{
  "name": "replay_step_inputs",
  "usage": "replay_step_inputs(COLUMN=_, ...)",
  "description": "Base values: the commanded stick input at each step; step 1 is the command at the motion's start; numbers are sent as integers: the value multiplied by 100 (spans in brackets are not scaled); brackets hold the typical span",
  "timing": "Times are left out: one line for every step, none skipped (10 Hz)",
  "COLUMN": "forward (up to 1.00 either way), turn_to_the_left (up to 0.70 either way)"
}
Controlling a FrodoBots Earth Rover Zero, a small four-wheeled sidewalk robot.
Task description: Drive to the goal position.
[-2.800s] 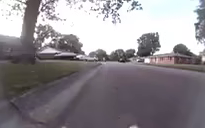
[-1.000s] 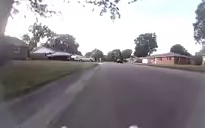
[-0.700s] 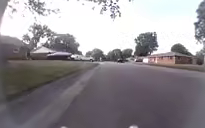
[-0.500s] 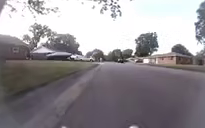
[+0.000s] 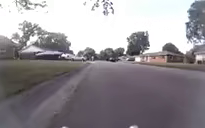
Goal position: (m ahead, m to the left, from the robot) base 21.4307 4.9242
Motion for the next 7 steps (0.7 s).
replay_step_inputs(forward=100, turn_to_the_left=0)
replay_step_inputs(forward=100, turn_to_the_left=0)
replay_step_inputs(forward=100, turn_to_the_left=0)
replay_step_inputs(forward=100, turn_to_the_left=0)
replay_step_inputs(forward=100, turn_to_the_left=0)
replay_step_inputs(forward=100, turn_to_the_left=0)
replay_step_inputs(forward=100, turn_to_the_left=0)
